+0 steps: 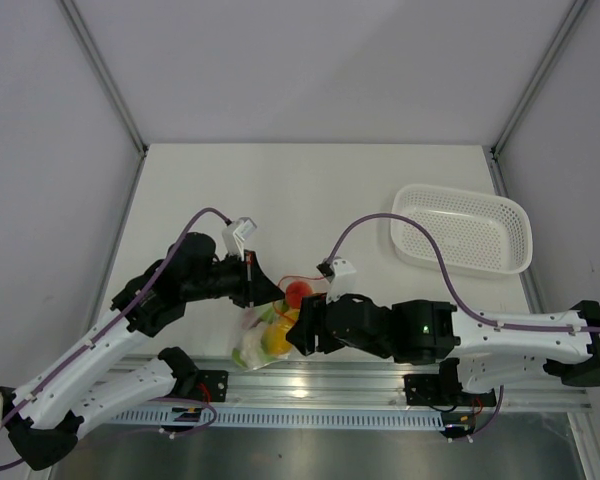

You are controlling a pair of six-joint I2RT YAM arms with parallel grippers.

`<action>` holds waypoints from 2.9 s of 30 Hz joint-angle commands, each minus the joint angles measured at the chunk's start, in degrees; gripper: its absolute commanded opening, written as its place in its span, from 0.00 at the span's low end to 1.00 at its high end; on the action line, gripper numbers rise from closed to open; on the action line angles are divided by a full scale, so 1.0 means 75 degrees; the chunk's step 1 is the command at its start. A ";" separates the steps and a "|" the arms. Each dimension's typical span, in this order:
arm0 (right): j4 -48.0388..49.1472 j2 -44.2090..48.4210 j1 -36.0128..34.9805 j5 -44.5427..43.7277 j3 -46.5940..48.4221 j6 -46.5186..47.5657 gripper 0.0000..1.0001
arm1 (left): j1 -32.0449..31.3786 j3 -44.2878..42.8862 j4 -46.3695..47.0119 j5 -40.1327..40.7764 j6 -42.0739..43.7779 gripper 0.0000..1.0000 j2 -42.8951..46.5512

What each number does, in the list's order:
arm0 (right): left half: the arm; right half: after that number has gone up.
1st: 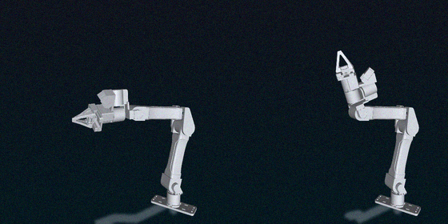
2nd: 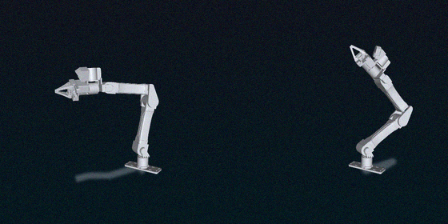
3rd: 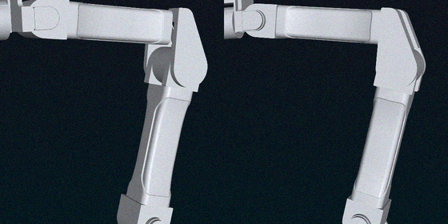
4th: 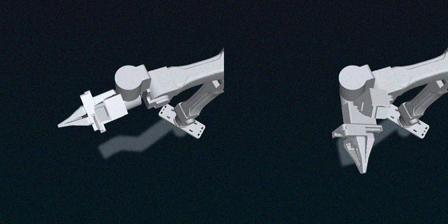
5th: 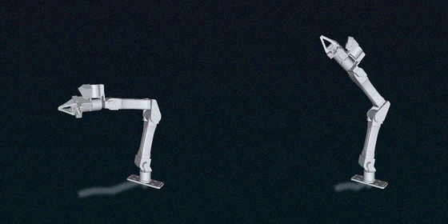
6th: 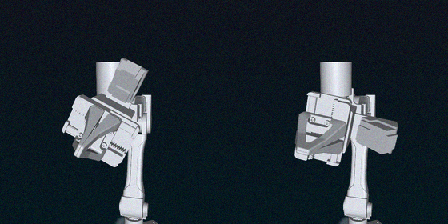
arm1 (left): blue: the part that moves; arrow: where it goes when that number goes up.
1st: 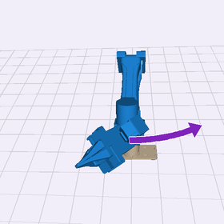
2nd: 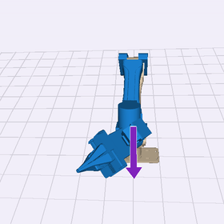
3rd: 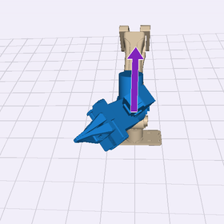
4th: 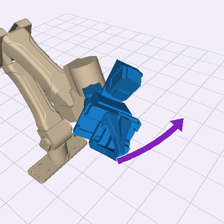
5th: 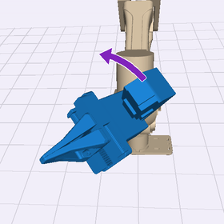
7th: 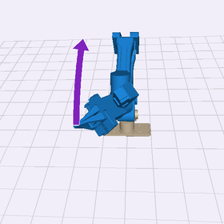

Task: Place the food in the zip-top bag and seal the zipper
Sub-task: Adjust the zipper food storage bag at the center of the board.

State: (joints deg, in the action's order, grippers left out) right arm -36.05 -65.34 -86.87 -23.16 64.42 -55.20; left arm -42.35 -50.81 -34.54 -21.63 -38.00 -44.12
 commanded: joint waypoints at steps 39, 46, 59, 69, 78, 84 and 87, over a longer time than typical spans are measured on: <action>0.0752 -0.0065 0.0157 -0.0522 -0.0516 -0.2027 0.32 | 0.0045 -0.0444 0.0317 -0.0398 0.0145 0.01 0.0023; 0.0753 -0.0112 0.0332 -0.0499 -0.0527 -0.2050 0.27 | 0.0045 -0.0409 0.0352 -0.0444 0.0121 0.01 0.0046; -0.0020 -0.0756 0.0450 -0.0475 0.0303 -0.1291 0.00 | 0.0045 -0.0398 0.0200 -0.0199 0.0180 0.01 0.0245; -0.1530 -0.1342 0.0660 0.0215 0.2843 0.2295 0.00 | 0.0057 -0.0409 -0.0292 0.0960 0.0133 0.07 0.0855; -0.4448 -0.2796 0.0567 0.0684 0.5614 0.3995 0.00 | 0.0057 -0.0608 -0.1475 0.2531 0.0308 1.00 0.1335; -0.4406 -0.1803 0.0462 0.0767 0.3812 0.3693 0.00 | 0.0057 -0.0691 -0.2200 0.3644 0.0239 0.99 0.1534; -0.4124 -0.1204 0.0228 0.0826 0.2885 0.3493 0.00 | 0.0057 -0.0505 -0.2238 0.3868 0.0226 1.00 0.1617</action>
State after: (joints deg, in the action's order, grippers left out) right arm -66.85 -79.96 -83.46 -17.47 89.69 -28.45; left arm -42.24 -53.84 -49.36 2.76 -36.91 -32.80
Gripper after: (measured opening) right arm 0.110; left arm 0.994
